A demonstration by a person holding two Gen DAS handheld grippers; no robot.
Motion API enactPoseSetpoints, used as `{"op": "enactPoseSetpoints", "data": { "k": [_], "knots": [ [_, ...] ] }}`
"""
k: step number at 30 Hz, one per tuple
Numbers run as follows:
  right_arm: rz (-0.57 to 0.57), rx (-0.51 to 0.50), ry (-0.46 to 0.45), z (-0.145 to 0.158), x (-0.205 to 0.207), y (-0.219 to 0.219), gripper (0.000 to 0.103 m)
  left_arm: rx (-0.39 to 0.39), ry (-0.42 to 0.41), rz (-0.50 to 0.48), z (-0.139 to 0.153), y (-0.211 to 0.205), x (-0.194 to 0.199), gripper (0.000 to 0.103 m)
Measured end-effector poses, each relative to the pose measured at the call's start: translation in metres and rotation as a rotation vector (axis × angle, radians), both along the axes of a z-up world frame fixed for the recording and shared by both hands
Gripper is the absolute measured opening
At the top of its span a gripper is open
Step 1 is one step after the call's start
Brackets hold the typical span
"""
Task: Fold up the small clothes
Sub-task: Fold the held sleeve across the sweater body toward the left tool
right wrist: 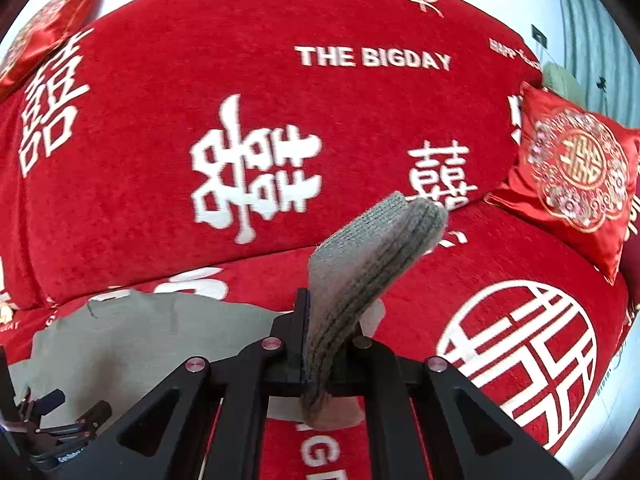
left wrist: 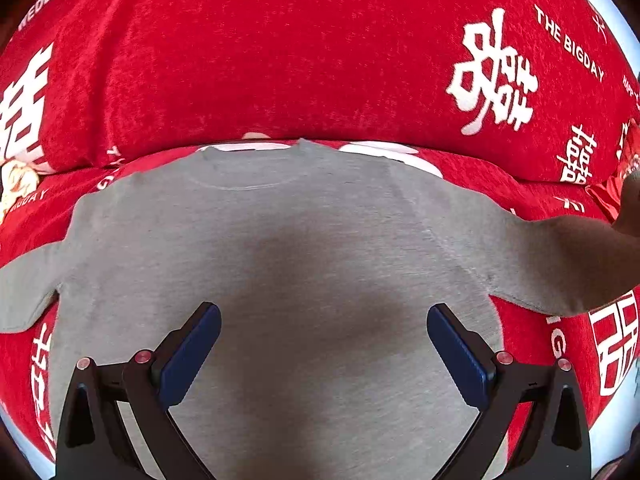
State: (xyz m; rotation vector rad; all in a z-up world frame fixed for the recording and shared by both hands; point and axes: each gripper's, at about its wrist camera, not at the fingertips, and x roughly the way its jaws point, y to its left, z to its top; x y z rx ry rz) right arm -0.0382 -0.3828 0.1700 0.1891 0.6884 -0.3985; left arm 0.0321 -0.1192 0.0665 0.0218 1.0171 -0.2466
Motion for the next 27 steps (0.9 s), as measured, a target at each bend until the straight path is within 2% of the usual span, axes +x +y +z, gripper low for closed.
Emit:
{"op": "enactPoseSetpoints", "data": {
  "k": [8, 24, 27],
  "knots": [
    [0.066, -0.027, 0.011, 0.007, 0.018, 0.048, 0.006, -0.015, -0.012, 0.037, -0.002, 0.035, -0.002, 0.103],
    [0.160, -0.073, 0.028, 0.025, 0.044, 0.124, 0.006, 0.009, 0.055, 0.190, -0.051, 0.131, 0.003, 0.103],
    [0.180, -0.080, 0.033, 0.027, 0.049, 0.140, 0.006, 0.026, 0.035, 0.209, -0.056, 0.146, 0.000, 0.103]
  ]
}}
